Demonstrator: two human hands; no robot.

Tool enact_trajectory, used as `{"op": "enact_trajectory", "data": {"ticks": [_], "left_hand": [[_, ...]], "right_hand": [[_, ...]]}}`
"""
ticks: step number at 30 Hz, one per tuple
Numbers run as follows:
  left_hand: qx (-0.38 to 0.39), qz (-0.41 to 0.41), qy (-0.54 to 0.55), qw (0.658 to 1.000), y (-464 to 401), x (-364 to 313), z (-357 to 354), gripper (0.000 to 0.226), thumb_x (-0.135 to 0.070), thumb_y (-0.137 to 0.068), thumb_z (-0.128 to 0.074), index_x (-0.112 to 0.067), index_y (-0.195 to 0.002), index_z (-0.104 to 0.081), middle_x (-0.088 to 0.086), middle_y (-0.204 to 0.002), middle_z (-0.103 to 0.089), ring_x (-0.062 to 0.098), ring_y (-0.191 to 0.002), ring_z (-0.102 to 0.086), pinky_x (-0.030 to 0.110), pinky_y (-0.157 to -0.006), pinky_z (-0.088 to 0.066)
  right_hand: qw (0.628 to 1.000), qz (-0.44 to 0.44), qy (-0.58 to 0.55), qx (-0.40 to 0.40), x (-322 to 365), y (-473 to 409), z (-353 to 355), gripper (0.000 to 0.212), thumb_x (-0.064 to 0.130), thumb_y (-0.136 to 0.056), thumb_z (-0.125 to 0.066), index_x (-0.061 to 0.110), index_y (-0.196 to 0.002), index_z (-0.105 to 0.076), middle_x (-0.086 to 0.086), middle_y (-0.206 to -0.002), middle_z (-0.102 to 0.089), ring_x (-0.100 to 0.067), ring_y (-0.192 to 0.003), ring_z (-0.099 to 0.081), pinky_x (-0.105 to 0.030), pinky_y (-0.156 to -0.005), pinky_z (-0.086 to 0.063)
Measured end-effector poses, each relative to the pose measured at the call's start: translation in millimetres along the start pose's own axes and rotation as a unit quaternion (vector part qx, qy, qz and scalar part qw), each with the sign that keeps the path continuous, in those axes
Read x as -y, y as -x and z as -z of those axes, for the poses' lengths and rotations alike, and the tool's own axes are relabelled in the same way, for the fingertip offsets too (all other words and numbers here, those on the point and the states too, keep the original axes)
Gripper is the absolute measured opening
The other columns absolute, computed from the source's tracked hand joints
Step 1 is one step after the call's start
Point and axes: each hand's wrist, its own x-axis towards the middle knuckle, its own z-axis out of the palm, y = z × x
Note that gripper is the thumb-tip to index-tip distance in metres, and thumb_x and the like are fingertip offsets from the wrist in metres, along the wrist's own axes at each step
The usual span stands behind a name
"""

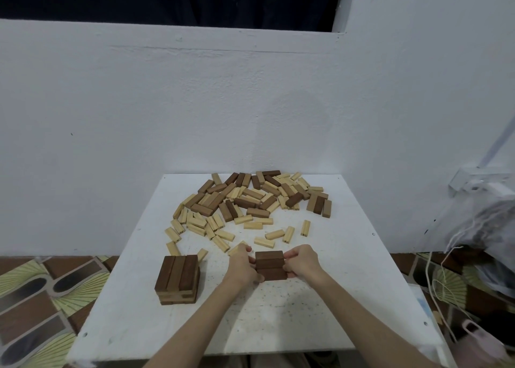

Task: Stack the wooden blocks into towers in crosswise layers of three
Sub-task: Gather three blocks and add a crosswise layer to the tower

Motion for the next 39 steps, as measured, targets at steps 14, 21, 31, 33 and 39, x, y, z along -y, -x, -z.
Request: {"op": "enact_trajectory", "data": {"ticks": [14, 21, 31, 33, 39], "left_hand": [[-0.008, -0.008, -0.008, 1.0, 1.3, -2.1, 2.3, 0.067, 0.011, -0.069, -0.073, -0.004, -0.124, -0.037, 0.007, -0.098, -0.05, 0.017, -0.084, -0.051, 0.017, -0.054, -0.045], [-0.016, -0.005, -0.005, 1.0, 0.5, -2.2, 0.0, 0.061, 0.014, -0.07, -0.07, -0.008, -0.116, -0.037, -0.001, -0.083, -0.045, 0.013, -0.076, -0.05, 0.018, -0.052, -0.044], [-0.038, 0.014, 0.011, 0.999, -1.4, -1.7, -3.2, 0.065, 0.014, -0.068, -0.071, -0.003, -0.121, -0.039, 0.001, -0.083, -0.048, 0.017, -0.079, -0.05, 0.022, -0.057, -0.045], [-0.04, 0.017, 0.016, 0.999, -2.2, -1.6, -3.7, 0.064, 0.013, -0.068, -0.071, -0.004, -0.121, -0.039, 0.003, -0.086, -0.048, 0.017, -0.079, -0.05, 0.023, -0.058, -0.045], [-0.047, 0.013, 0.008, 0.999, -3.4, -0.6, -4.4, 0.064, 0.011, -0.068, -0.072, -0.005, -0.12, -0.039, 0.008, -0.095, -0.052, 0.02, -0.087, -0.054, 0.025, -0.063, -0.048]], "right_hand": [[1.0, -0.002, 0.002, -0.016, -2.6, -4.0, 3.0, 0.023, -0.007, -0.08, -0.068, -0.001, -0.101, -0.067, -0.009, -0.089, -0.061, -0.018, -0.067, -0.063, -0.036, -0.076, -0.059], [1.0, 0.011, -0.004, -0.022, -2.9, -0.3, 1.2, 0.022, -0.009, -0.08, -0.066, -0.004, -0.1, -0.067, -0.013, -0.092, -0.062, -0.024, -0.073, -0.064, -0.032, -0.068, -0.059], [0.999, 0.012, 0.015, -0.036, -1.5, 3.2, -0.4, 0.015, -0.007, -0.08, -0.065, 0.0, -0.093, -0.069, -0.002, -0.072, -0.058, -0.024, -0.07, -0.064, -0.037, -0.071, -0.059], [0.999, 0.012, 0.02, -0.039, -0.3, 4.6, -0.7, 0.014, -0.007, -0.081, -0.065, 0.001, -0.092, -0.069, 0.0, -0.069, -0.056, -0.024, -0.07, -0.064, -0.038, -0.072, -0.059], [0.999, 0.005, 0.017, -0.041, 1.3, 6.5, -1.4, 0.014, -0.006, -0.08, -0.067, 0.004, -0.09, -0.07, 0.002, -0.069, -0.055, -0.022, -0.072, -0.064, -0.039, -0.075, -0.059]]}}
